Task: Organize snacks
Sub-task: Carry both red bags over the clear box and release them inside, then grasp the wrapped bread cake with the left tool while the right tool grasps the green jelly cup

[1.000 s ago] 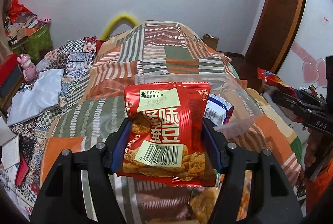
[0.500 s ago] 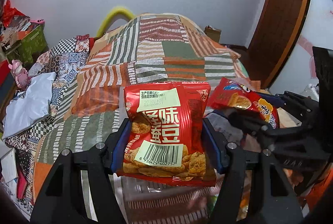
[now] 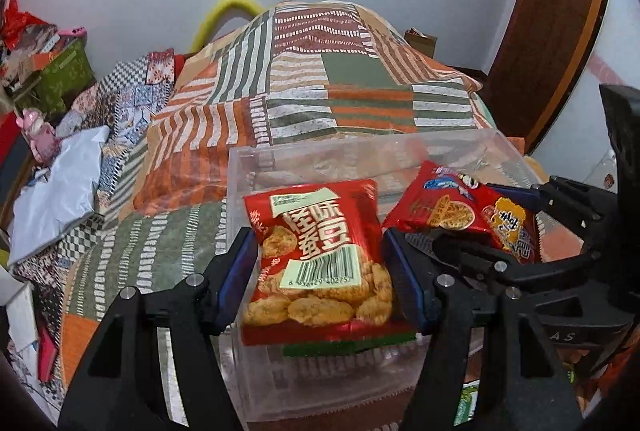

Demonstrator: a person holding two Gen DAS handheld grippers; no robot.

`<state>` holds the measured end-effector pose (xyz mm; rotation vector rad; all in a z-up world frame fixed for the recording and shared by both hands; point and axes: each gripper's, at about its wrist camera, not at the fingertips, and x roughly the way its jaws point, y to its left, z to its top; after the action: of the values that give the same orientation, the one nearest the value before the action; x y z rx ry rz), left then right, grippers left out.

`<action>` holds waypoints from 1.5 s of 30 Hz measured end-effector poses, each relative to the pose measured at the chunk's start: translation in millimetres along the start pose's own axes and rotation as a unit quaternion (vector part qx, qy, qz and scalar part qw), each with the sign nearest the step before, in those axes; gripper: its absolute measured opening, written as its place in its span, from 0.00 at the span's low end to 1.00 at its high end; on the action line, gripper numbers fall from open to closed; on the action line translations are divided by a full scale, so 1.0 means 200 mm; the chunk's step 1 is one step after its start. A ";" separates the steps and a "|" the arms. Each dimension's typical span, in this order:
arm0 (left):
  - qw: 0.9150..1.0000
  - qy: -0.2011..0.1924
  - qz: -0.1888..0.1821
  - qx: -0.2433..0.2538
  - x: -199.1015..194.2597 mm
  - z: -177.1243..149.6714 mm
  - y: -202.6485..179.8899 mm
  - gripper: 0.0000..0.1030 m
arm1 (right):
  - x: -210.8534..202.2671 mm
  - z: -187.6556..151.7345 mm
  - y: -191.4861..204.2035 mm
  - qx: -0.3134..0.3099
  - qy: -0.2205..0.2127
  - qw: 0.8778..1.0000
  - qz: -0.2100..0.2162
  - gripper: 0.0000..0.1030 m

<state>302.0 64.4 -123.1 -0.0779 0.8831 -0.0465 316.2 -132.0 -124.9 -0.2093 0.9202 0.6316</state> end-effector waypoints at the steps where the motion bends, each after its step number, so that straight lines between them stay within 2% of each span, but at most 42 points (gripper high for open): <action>1: 1.000 0.002 -0.003 -0.003 0.00 0.00 0.00 0.63 | 0.00 0.00 0.00 -0.001 0.000 1.000 0.000 0.68; 11: 1.000 -0.009 -0.008 -0.004 -0.13 -0.02 -0.02 0.63 | -0.11 -0.03 -0.01 0.004 -0.012 1.000 -0.002 0.70; 19: 1.000 -0.017 -0.011 -0.006 -0.30 -0.12 -0.03 0.63 | -0.34 -0.10 0.00 0.000 -0.049 0.999 -0.016 0.70; 26: 1.000 -0.011 -0.016 -0.007 -0.43 -0.29 -0.03 0.63 | -0.52 -0.24 0.03 0.001 -0.075 0.997 -0.024 0.71; 34: 1.000 0.010 -0.009 -0.014 -0.52 -0.53 0.00 0.65 | -0.64 -0.42 0.08 0.004 -0.086 0.996 -0.028 0.73; 40: 0.999 0.034 -0.017 -0.024 -0.55 -0.70 0.02 0.65 | -0.65 -0.56 0.14 0.010 -0.082 0.997 -0.013 0.73; 45: 0.999 0.046 -0.019 -0.017 -0.59 -0.82 0.00 0.65 | -0.61 -0.65 0.13 0.022 -0.068 0.997 -0.018 0.73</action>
<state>100.9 65.8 -136.4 -0.1263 0.9744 -0.0711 158.8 -217.8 -104.8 -0.1422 0.7966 0.5838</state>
